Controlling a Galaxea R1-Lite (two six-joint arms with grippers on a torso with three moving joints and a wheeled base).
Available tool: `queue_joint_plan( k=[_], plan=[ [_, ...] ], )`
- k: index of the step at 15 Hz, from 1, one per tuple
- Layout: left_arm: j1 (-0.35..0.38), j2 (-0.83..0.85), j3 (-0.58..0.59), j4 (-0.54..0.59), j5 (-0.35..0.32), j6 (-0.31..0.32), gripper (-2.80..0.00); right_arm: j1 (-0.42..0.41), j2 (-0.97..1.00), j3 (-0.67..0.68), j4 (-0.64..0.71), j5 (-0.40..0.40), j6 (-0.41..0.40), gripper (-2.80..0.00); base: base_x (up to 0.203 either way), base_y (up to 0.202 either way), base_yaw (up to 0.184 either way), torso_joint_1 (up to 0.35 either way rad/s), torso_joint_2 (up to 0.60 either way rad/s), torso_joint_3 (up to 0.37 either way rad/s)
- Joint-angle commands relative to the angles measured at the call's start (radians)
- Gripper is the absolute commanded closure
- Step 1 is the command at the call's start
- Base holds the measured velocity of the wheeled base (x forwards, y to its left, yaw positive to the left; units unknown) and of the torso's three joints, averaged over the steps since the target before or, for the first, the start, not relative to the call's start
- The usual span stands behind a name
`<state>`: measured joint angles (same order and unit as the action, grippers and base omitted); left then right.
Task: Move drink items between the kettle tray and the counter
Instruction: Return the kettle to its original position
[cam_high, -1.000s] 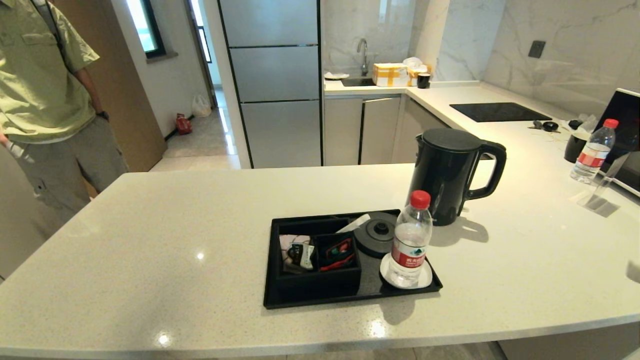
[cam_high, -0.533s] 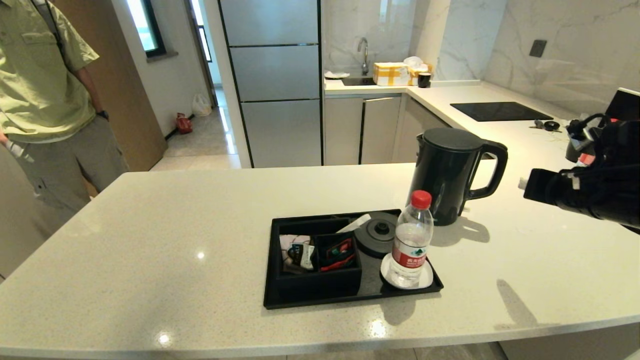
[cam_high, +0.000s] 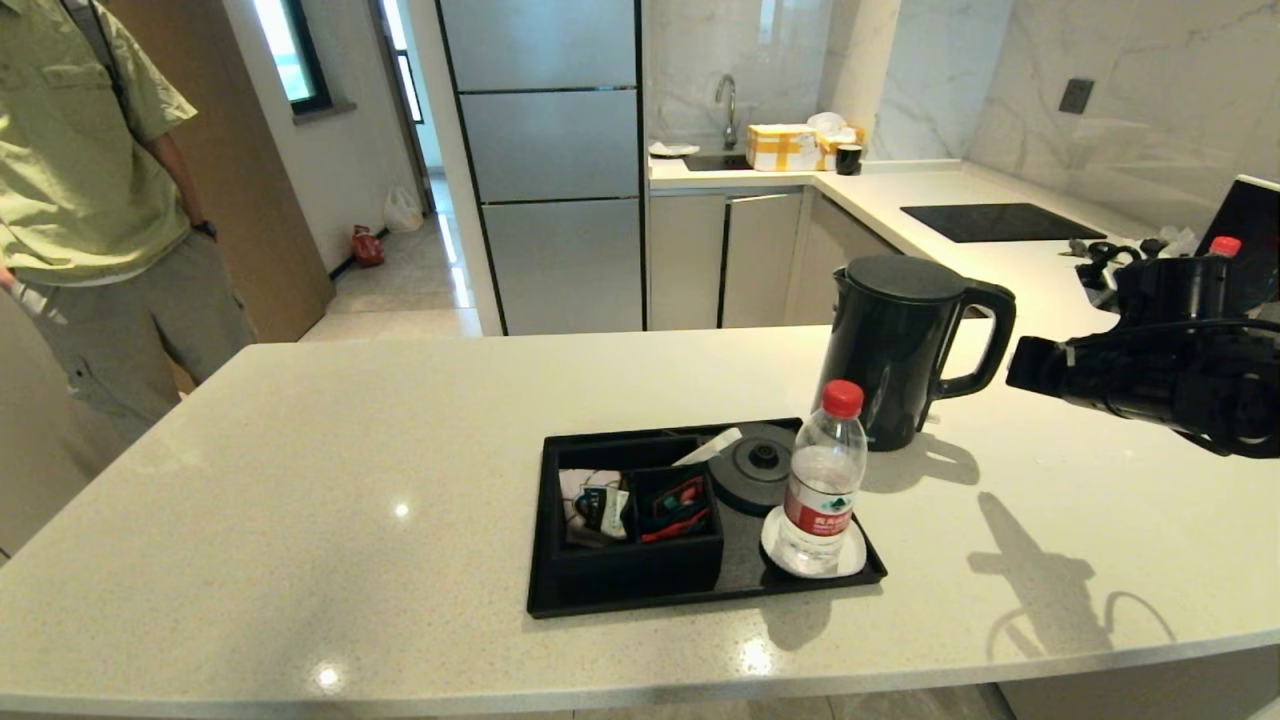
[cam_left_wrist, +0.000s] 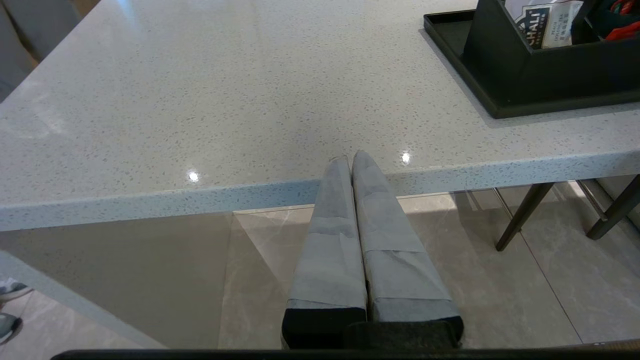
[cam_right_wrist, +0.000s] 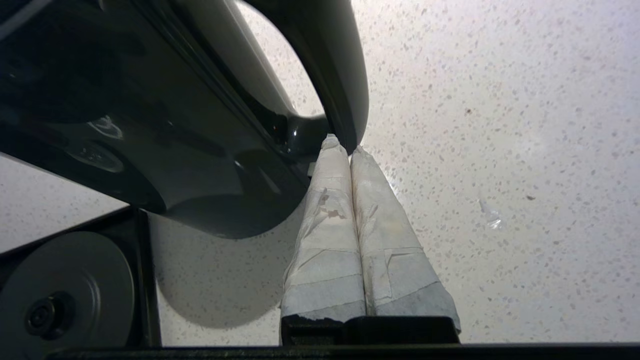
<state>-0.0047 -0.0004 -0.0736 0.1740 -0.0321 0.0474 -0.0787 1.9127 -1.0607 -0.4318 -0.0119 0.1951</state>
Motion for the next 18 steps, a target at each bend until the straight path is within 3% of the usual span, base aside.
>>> queue_joint_plan(
  k=[1,4,5,14,15,17,18],
  plan=[
    [0.0,0.0,0.0,0.001,0.0,0.0,0.0,0.001,0.006,0.007,-0.004,0.0,0.001,0.0,0.0,0.0,0.0,0.0,0.0,0.0],
    [0.0,0.0,0.0,0.001,0.0,0.0,0.0,0.006,-0.017,0.036,-0.005,-0.002,-0.011,0.0,0.0,0.0,0.0,0.0,0.0,0.0],
    [0.0,0.0,0.0,0.001,0.0,0.0,0.0,0.008,-0.033,0.052,-0.004,-0.003,-0.022,-2.8,0.0,0.0,0.0,0.0,0.0,0.0],
    [0.0,0.0,0.0,0.001,0.0,0.0,0.0,0.008,-0.007,0.061,-0.027,-0.01,-0.029,-2.8,0.0,0.0,0.0,0.0,0.0,0.0],
    [0.0,0.0,0.0,0.001,0.0,0.0,0.0,0.008,0.007,0.067,-0.063,-0.01,-0.038,-2.8,0.0,0.0,0.0,0.0,0.0,0.0],
    [0.0,0.0,0.0,0.001,0.0,0.0,0.0,0.009,0.087,0.082,-0.292,-0.011,-0.056,-2.8,0.0,0.0,0.0,0.0,0.0,0.0],
    [0.0,0.0,0.0,0.001,0.0,0.0,0.0,0.008,0.103,0.083,-0.335,-0.011,-0.06,-2.8,0.0,0.0,0.0,0.0,0.0,0.0]
  ],
)
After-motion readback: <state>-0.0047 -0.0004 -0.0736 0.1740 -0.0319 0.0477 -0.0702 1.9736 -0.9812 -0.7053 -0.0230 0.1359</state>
